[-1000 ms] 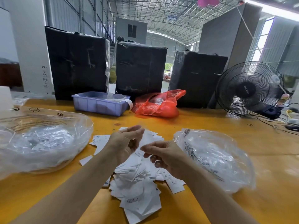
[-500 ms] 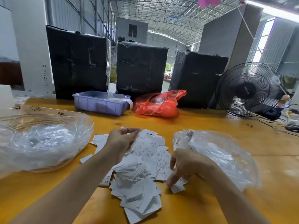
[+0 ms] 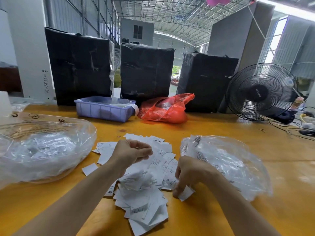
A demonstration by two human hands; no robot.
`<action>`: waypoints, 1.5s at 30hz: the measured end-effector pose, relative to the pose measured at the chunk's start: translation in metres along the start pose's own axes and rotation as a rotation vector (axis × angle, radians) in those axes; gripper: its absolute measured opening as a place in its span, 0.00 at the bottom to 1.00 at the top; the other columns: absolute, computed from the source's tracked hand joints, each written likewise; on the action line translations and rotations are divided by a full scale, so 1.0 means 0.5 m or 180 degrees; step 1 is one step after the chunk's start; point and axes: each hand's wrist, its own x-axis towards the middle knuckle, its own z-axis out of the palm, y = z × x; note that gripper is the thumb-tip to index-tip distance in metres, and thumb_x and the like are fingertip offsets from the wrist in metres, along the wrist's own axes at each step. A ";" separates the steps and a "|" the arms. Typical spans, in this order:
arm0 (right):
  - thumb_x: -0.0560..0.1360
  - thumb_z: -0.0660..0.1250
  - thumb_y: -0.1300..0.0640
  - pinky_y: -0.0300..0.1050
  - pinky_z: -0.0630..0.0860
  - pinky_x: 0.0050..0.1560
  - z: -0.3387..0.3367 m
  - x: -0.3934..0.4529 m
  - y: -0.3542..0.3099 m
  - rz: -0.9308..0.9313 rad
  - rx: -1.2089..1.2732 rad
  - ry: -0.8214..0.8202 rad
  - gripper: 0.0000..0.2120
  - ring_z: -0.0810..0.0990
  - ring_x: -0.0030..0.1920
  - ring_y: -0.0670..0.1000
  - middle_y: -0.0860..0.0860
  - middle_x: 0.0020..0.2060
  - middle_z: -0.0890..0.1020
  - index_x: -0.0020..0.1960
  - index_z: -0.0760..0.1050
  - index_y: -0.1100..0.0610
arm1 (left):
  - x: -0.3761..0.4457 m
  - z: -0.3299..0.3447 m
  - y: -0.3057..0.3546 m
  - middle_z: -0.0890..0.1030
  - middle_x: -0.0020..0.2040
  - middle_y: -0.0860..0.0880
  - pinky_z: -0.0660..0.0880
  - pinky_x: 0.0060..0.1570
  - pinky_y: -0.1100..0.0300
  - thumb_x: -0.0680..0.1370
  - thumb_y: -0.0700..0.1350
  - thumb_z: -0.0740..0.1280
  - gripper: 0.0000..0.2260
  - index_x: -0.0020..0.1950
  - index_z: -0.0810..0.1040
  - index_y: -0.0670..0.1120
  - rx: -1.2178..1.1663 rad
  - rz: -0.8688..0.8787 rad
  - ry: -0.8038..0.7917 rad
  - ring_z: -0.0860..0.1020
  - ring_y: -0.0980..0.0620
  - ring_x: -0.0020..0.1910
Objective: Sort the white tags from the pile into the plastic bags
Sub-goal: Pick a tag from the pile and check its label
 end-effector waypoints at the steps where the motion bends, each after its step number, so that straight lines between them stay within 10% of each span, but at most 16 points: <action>1: 0.62 0.80 0.53 0.36 0.60 0.23 -0.002 -0.001 0.001 -0.0028 0.0029 -0.0016 0.18 0.67 0.25 0.46 0.48 0.26 0.72 0.31 0.70 0.57 | 0.000 0.000 0.000 0.85 0.35 0.44 0.79 0.42 0.62 0.68 0.33 0.74 0.05 0.41 0.81 0.40 0.0013 0.0008 0.0009 0.82 0.50 0.36; 8: 0.67 0.76 0.63 0.38 0.78 0.34 -0.012 -0.005 -0.005 -0.0784 0.1673 0.0931 0.07 0.81 0.30 0.46 0.54 0.34 0.82 0.38 0.78 0.60 | 0.001 -0.003 0.002 0.84 0.34 0.46 0.77 0.42 0.60 0.64 0.32 0.76 0.09 0.41 0.81 0.41 0.0171 -0.0031 0.0009 0.82 0.52 0.34; 16: 0.73 0.71 0.59 0.43 0.70 0.28 0.000 0.001 -0.032 -0.1631 0.2067 0.2149 0.07 0.73 0.28 0.49 0.60 0.32 0.80 0.38 0.79 0.61 | -0.005 0.004 0.002 0.84 0.35 0.45 0.71 0.27 0.70 0.66 0.34 0.77 0.09 0.40 0.80 0.43 0.0466 0.0025 -0.0029 0.80 0.56 0.29; 45: 0.69 0.75 0.60 0.36 0.71 0.30 -0.002 -0.003 -0.016 -0.1246 0.2386 0.0808 0.06 0.77 0.28 0.47 0.53 0.32 0.82 0.42 0.80 0.62 | -0.016 0.006 0.018 0.85 0.34 0.49 0.70 0.35 0.64 0.70 0.41 0.74 0.02 0.41 0.83 0.45 0.0432 -0.0036 -0.0287 0.82 0.57 0.32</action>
